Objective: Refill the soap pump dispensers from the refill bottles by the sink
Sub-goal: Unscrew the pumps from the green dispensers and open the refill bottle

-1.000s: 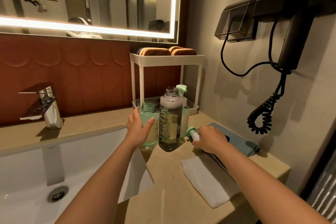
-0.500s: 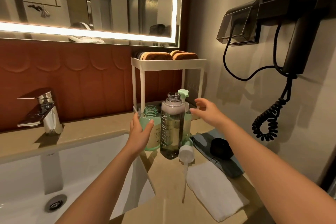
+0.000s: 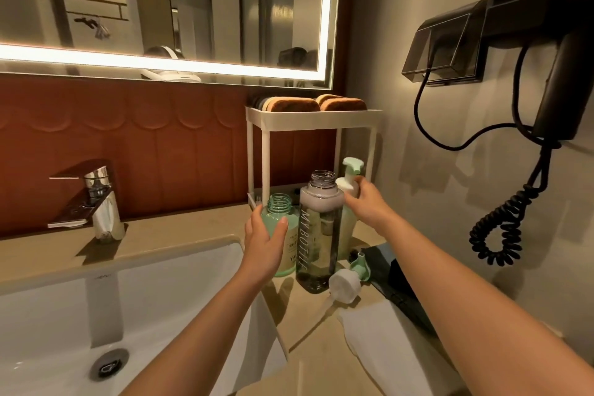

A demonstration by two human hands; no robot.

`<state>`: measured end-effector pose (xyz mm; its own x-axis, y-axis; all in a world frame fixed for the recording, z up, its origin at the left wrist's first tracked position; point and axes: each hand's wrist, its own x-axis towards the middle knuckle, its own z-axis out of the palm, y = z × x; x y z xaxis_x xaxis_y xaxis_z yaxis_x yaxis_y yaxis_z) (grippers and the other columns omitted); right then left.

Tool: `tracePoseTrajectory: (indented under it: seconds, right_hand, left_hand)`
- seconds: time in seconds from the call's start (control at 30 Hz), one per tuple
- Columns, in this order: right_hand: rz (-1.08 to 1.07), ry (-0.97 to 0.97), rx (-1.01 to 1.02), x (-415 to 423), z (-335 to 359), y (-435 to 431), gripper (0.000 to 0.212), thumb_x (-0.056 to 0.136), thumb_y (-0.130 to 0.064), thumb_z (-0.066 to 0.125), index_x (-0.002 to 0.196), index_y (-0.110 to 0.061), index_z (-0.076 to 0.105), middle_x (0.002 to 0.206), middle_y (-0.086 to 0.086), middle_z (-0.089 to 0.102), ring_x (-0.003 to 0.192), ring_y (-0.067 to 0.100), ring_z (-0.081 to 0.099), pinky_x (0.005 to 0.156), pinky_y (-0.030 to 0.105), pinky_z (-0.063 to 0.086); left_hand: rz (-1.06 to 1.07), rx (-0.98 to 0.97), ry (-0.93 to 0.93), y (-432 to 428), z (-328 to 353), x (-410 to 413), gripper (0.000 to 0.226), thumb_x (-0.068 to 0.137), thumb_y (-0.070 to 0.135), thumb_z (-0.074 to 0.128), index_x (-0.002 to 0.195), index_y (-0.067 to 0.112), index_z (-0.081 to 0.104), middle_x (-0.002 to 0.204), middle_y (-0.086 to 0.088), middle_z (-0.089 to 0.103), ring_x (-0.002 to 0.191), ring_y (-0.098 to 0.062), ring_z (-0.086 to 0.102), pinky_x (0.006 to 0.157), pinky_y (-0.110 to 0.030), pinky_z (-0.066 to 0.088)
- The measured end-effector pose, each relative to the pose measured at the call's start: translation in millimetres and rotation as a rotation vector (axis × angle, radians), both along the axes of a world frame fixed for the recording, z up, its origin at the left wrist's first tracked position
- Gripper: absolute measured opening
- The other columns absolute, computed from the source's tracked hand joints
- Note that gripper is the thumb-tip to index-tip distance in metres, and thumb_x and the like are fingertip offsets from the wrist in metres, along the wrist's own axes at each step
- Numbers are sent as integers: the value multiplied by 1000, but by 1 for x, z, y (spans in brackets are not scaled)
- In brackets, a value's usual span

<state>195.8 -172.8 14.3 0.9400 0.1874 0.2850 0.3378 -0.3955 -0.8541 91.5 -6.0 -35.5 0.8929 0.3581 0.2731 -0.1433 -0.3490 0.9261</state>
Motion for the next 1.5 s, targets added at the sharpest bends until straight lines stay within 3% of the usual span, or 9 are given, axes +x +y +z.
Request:
tracePoseTrajectory:
  seconds: [0.17, 0.37, 0.47, 0.6, 0.73, 0.9, 1.0, 1.2, 1.5]
  right_hand:
    - [-91, -74, 228, -16, 29, -15, 55, 86, -31, 64, 133, -14, 41, 129, 2, 51, 115, 21, 51, 98, 41, 44]
    - [-130, -238, 313, -70, 58, -38, 39, 90, -28, 57, 124, -15, 43, 108, -8, 49, 90, 1, 50, 66, 15, 38]
    - [-132, -255, 339, -102, 60, -46, 49, 88, -34, 59, 131, -17, 42, 119, -5, 51, 107, 12, 49, 82, 28, 40]
    - [-5, -204, 294, -148, 46, -46, 39, 87, -35, 59, 121, -25, 44, 108, -13, 54, 103, 11, 51, 82, 31, 41]
    - [113, -105, 234, -186, 21, -33, 52, 81, -39, 63, 128, -22, 45, 119, -8, 58, 107, 10, 56, 83, 28, 47]
    - [260, -40, 190, -220, -4, -16, 32, 79, -38, 65, 107, -37, 50, 110, -15, 61, 103, 0, 59, 82, 21, 49]
    - [279, -46, 122, -231, -15, -10, 30, 80, -40, 65, 106, -36, 50, 110, -14, 62, 101, 0, 59, 86, 23, 49]
    - [335, -28, 76, -245, -26, -4, 27, 82, -34, 64, 104, -38, 49, 109, -13, 60, 100, -1, 57, 85, 21, 49]
    - [243, 33, 166, -241, -18, 6, 33, 74, -29, 75, 100, -29, 55, 96, -11, 62, 92, 5, 58, 72, 18, 44]
  left_hand:
    - [31, 24, -11, -1, 8, -7, 61, 96, 39, 40, 147, 20, 12, 153, -4, 14, 139, -24, 22, 112, -44, 26]
    - [38, 45, -95, -5, 31, -28, 58, 96, 35, 44, 145, 19, 19, 153, -4, 16, 138, -21, 23, 107, -36, 26]
    - [2, 117, -167, -9, 42, -51, 53, 94, 35, 47, 141, 19, 27, 149, -2, 24, 133, -17, 29, 102, -30, 28]
    - [-167, 200, -148, -12, 47, -84, 50, 90, 39, 51, 135, 21, 39, 142, 1, 38, 125, -10, 37, 99, -32, 37]
    - [-363, 252, -32, -15, 34, -114, 69, 78, 51, 60, 138, 27, 37, 144, 7, 39, 129, -6, 36, 99, -26, 31]
    - [-503, 185, 10, -22, 3, -142, 93, 61, 51, 79, 139, 33, 31, 137, 16, 45, 124, 1, 43, 103, -25, 38]
    - [-479, 101, -26, -28, -13, -154, 87, 62, 36, 84, 133, 36, 33, 123, 24, 50, 110, 12, 50, 94, -22, 47]
    - [-372, 45, -37, -33, -32, -156, 70, 65, 22, 82, 121, 30, 40, 110, 17, 54, 102, 3, 54, 88, -24, 50]
    - [-310, -49, -76, -52, -44, -155, 86, 55, 35, 83, 130, 33, 41, 114, 15, 61, 107, -6, 58, 91, -27, 49]
